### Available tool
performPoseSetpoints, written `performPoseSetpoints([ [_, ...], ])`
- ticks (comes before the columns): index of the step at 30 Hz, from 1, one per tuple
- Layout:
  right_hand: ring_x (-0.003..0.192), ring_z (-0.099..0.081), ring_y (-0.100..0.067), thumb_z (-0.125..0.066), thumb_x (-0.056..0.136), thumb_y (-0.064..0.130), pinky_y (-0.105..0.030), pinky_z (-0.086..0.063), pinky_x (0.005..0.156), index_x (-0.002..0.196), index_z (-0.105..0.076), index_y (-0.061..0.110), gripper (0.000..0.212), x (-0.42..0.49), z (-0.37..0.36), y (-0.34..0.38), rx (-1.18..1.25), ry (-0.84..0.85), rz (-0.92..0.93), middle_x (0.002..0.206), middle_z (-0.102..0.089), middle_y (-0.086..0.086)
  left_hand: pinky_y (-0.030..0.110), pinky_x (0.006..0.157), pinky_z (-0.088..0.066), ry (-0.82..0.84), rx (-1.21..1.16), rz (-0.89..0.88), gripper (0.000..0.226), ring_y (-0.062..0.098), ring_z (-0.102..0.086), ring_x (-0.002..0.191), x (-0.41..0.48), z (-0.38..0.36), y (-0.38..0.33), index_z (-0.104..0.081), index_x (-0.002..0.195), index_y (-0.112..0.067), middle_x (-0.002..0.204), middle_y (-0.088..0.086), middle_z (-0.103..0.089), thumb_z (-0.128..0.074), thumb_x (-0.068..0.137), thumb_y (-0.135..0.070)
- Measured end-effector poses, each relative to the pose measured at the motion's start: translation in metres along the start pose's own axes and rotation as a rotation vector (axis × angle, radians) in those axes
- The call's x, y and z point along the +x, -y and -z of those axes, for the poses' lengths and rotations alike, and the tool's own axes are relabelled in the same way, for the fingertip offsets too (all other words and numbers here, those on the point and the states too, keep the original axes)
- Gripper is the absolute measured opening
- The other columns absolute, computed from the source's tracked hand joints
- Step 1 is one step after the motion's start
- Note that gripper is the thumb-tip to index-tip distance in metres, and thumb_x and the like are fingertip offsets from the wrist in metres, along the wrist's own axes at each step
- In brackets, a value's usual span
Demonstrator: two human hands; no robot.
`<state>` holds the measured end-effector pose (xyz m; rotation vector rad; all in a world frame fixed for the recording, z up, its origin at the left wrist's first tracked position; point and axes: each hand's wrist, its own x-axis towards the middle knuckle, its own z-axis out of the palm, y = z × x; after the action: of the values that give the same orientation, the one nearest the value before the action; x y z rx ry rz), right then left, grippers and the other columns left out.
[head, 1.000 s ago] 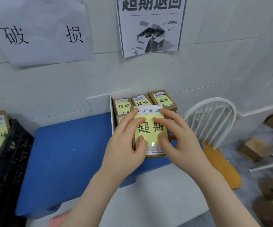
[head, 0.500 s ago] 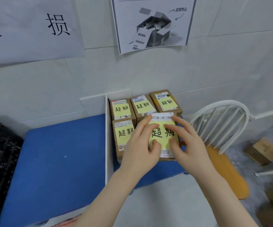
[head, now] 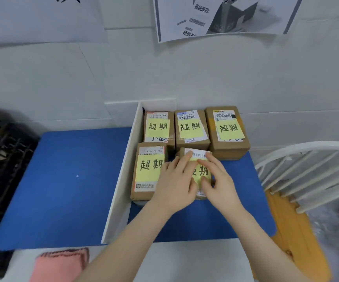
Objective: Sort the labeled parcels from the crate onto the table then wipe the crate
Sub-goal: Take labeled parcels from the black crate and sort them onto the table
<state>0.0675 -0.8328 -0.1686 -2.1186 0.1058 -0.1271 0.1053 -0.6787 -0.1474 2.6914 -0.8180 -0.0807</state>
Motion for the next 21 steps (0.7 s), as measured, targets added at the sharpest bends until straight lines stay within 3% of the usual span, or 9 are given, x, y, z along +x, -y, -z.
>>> performPoseSetpoints([
  [4,0.13,-0.035,0.011,-0.053,0.084,0.001,-0.004,-0.038,0.091,0.132,-0.054,0.035,0.058,0.014,-0.008,-0.014,0.04,0.052,-0.051,0.149,-0.032,0.024,0.06,0.114,-0.013,0.046,0.172,0.01,0.057,0.039,-0.037,0.137,0.003,-0.008,0.0,-0.046,0.138,-0.018,0.156,0.005,-0.031,-0.027,0.089,-0.036],
  [7,0.116,-0.047,0.007,-0.054,0.089,0.007,0.002,-0.036,0.081,0.134,-0.053,0.032,0.052,0.022,-0.011,-0.017,0.007,0.104,-0.05,0.15,-0.032,0.022,0.06,0.114,0.001,0.005,0.237,0.038,0.051,0.033,-0.029,0.143,0.003,-0.01,0.001,-0.047,0.139,-0.016,0.155,0.007,-0.032,-0.044,0.09,-0.03],
  [10,0.107,-0.044,0.0,-0.056,0.091,0.012,0.0,-0.037,0.076,0.134,-0.055,0.028,0.045,0.029,-0.015,-0.015,-0.066,0.159,-0.011,0.151,-0.03,0.02,0.065,0.113,-0.009,-0.024,0.258,0.135,0.045,0.031,-0.031,0.142,0.0,-0.006,0.003,-0.054,0.132,-0.016,0.152,0.008,-0.038,-0.052,0.088,-0.027],
  [13,0.112,-0.045,0.006,-0.055,0.094,0.016,-0.01,-0.038,0.086,0.134,-0.055,0.025,0.041,0.033,-0.021,-0.012,-0.126,0.179,0.002,0.154,-0.028,0.019,0.064,0.111,-0.017,-0.013,0.258,0.197,0.039,0.029,-0.034,0.141,-0.004,-0.005,0.007,-0.059,0.126,-0.016,0.148,0.007,-0.045,-0.053,0.089,-0.026],
  [16,0.132,-0.039,-0.004,-0.054,0.096,0.017,-0.014,-0.033,0.097,0.135,-0.054,0.022,0.04,0.038,-0.027,-0.009,-0.166,0.164,-0.011,0.155,-0.028,0.014,0.06,0.114,-0.014,0.022,0.282,0.188,0.038,0.026,-0.029,0.144,-0.004,-0.008,0.015,-0.059,0.125,-0.015,0.147,0.005,-0.046,-0.051,0.09,-0.026],
  [19,0.134,-0.04,-0.01,-0.053,0.097,0.016,-0.016,-0.033,0.099,0.136,-0.053,0.02,0.04,0.044,-0.029,-0.003,-0.202,0.178,-0.037,0.156,-0.028,0.01,0.06,0.114,-0.012,0.067,0.287,0.179,0.04,0.025,-0.031,0.143,-0.002,-0.008,0.018,-0.057,0.128,-0.014,0.144,0.005,-0.049,-0.051,0.09,-0.026],
  [21,0.136,-0.038,-0.011,-0.051,0.097,0.016,-0.018,-0.033,0.099,0.137,-0.052,0.02,0.04,0.045,-0.028,0.0,-0.227,0.195,-0.034,0.156,-0.027,0.009,0.057,0.115,-0.003,0.097,0.291,0.184,0.043,0.022,-0.023,0.146,0.0,-0.005,0.016,-0.05,0.135,-0.016,0.149,0.003,-0.042,-0.044,0.094,-0.028],
])
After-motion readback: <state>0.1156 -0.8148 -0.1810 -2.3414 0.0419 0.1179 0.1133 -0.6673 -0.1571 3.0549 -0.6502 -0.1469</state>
